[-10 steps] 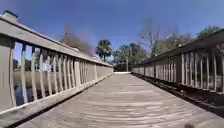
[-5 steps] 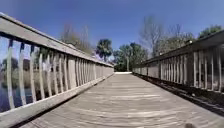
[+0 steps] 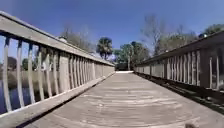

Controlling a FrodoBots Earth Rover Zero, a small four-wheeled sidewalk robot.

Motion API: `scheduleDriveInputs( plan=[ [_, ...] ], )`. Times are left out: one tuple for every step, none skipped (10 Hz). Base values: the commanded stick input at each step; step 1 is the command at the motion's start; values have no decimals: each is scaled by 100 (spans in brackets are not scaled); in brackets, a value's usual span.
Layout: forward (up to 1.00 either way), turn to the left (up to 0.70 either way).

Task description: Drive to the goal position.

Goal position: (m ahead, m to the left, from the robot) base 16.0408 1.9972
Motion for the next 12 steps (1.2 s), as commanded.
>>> scheduleDriveInputs(
  plan=[
    [70,0],
    [70,0],
    [70,0],
    [70,0],
    [70,0],
    [70,0],
    [70,0],
    [70,0],
    [70,0],
    [70,0],
    [70,0],
    [70,-9]
  ],
)
